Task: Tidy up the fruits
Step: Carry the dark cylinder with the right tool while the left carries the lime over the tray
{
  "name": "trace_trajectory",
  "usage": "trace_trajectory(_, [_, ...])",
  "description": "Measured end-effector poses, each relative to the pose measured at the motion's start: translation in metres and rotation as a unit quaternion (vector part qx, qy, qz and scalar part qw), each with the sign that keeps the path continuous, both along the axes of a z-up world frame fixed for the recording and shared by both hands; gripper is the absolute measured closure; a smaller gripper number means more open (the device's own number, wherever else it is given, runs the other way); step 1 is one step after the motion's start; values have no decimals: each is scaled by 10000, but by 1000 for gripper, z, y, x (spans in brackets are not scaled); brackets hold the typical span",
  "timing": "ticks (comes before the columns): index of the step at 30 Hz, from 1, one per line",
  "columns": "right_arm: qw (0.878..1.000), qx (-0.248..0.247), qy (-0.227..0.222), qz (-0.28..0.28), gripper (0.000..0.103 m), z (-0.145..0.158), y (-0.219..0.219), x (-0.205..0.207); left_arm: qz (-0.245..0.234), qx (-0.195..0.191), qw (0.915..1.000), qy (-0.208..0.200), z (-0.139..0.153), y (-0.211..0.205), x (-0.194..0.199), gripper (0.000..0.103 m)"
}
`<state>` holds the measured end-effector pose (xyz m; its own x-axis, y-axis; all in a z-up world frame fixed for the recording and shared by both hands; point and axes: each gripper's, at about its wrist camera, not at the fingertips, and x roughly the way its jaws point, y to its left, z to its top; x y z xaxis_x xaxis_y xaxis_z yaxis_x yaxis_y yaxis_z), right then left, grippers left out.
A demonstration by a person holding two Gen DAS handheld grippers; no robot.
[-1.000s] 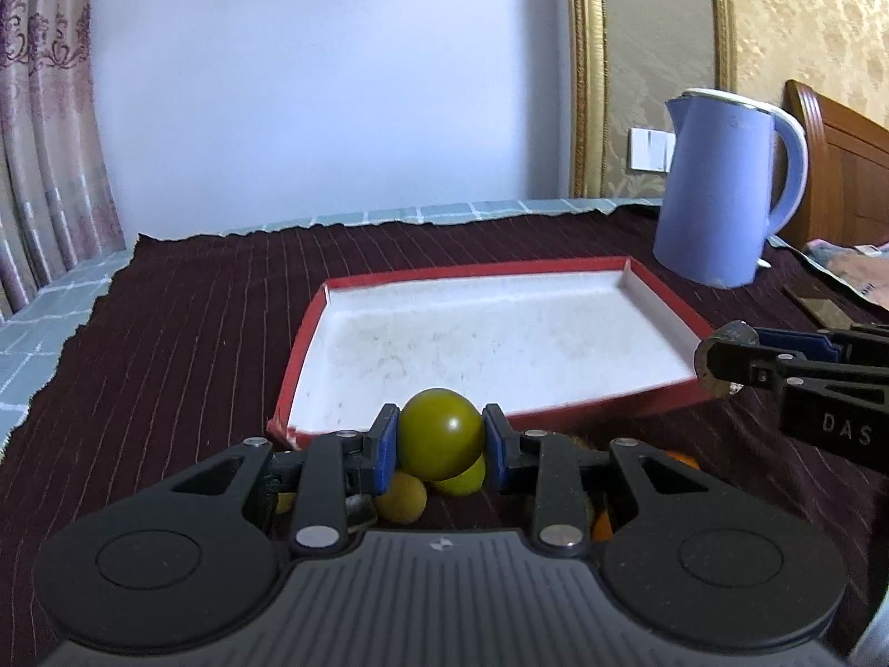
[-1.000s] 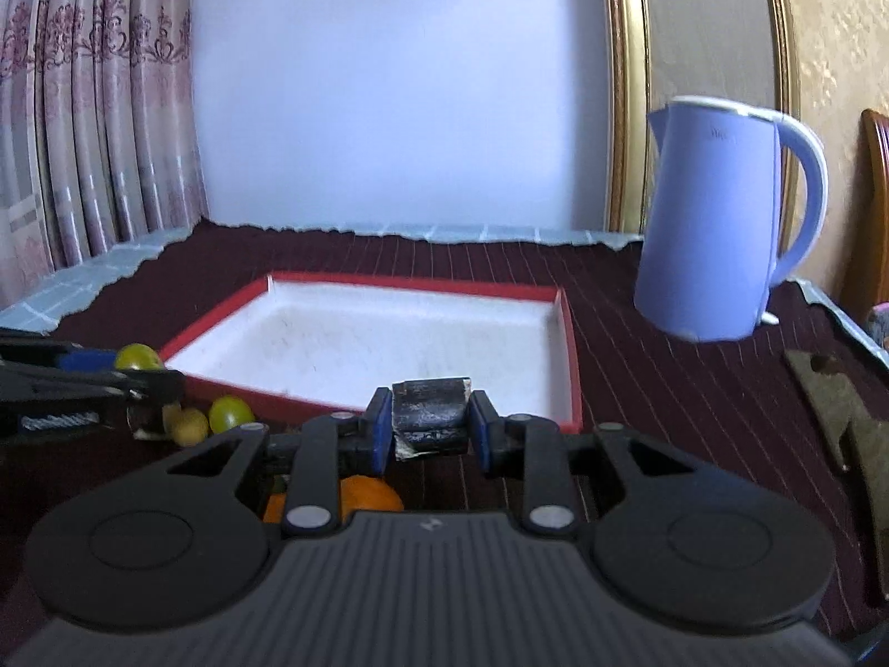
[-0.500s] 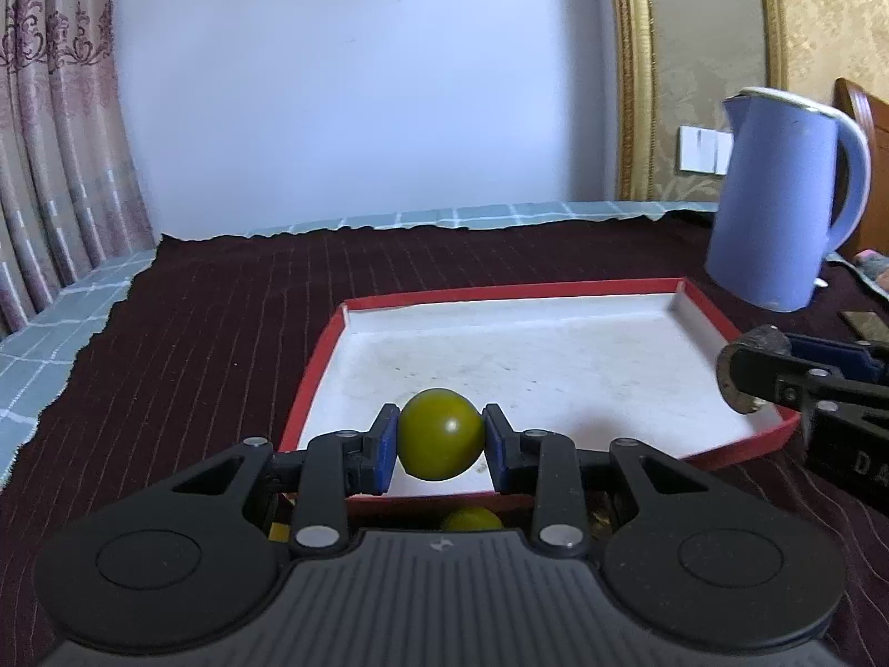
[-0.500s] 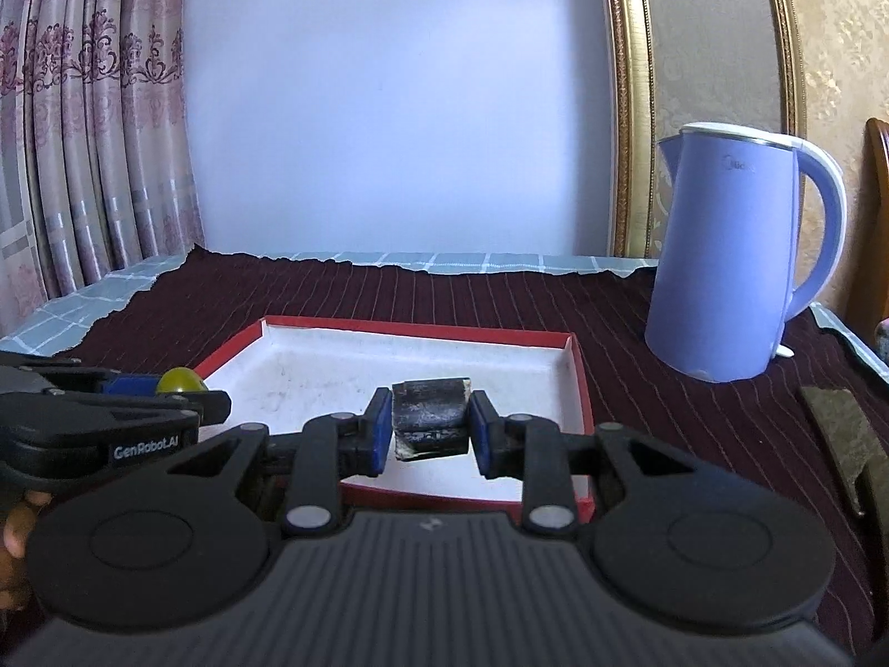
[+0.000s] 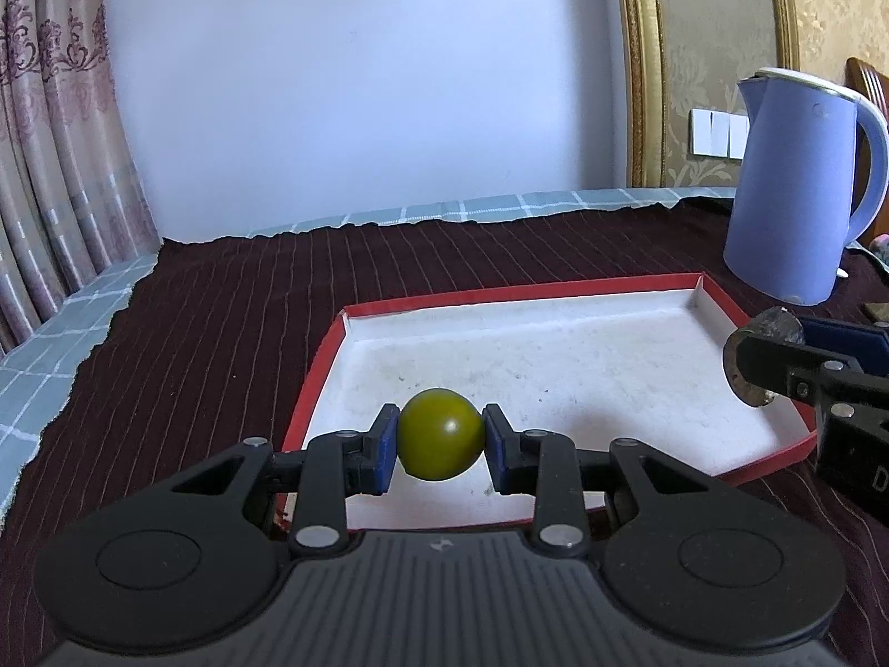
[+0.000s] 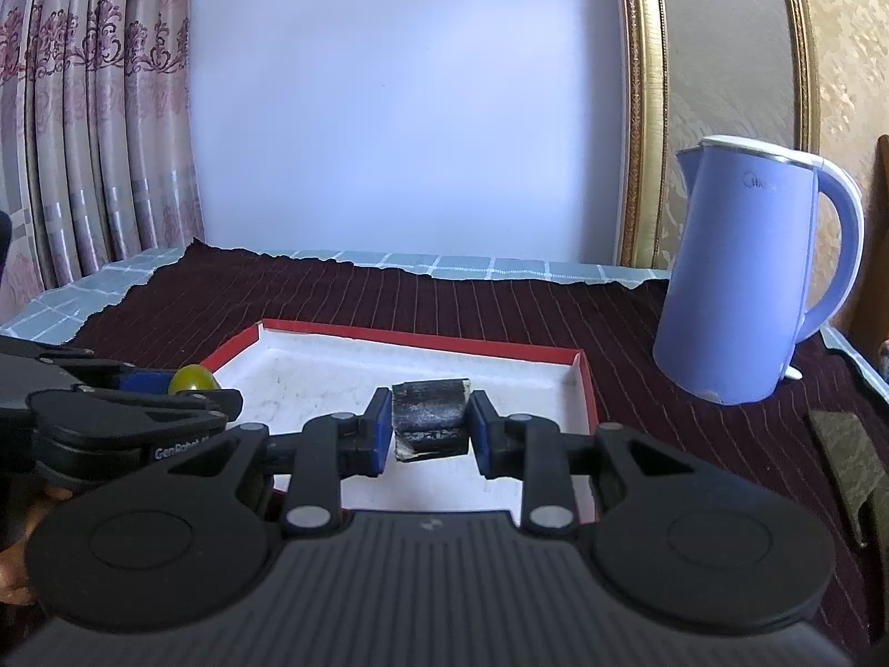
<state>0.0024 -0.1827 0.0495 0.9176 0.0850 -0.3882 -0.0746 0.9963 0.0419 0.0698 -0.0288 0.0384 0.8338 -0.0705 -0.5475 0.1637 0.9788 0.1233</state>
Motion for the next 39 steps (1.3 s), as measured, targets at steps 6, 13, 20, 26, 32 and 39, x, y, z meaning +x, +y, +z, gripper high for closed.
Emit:
trace_trajectory(6, [10000,-65,-25,8,76,5,-1,6,22,53,10000,36,2,-3,9,72])
trace_trajectory(13, [10000,-53,-5,27,76,6,-2,14,68,149,9998,56,2,-8,19,72])
trace_trajectory(20, [10000,8,30,17,76,6,-5,24,156,166,9996,140,0,-11,35,72])
trace_trajectory(26, [10000,0,26,0,76,7,-8,32,212,180,9993,239,-2,-12,50,72])
trace_trajectory(32, [10000,37,75,-33,76,6,-13,48,297,214,9987,349,-5,-12,66,72])
trace_trajectory(39, [9998,61,160,-103,76,0,-15,61,341,229,9982,444,-8,-11,80,72])
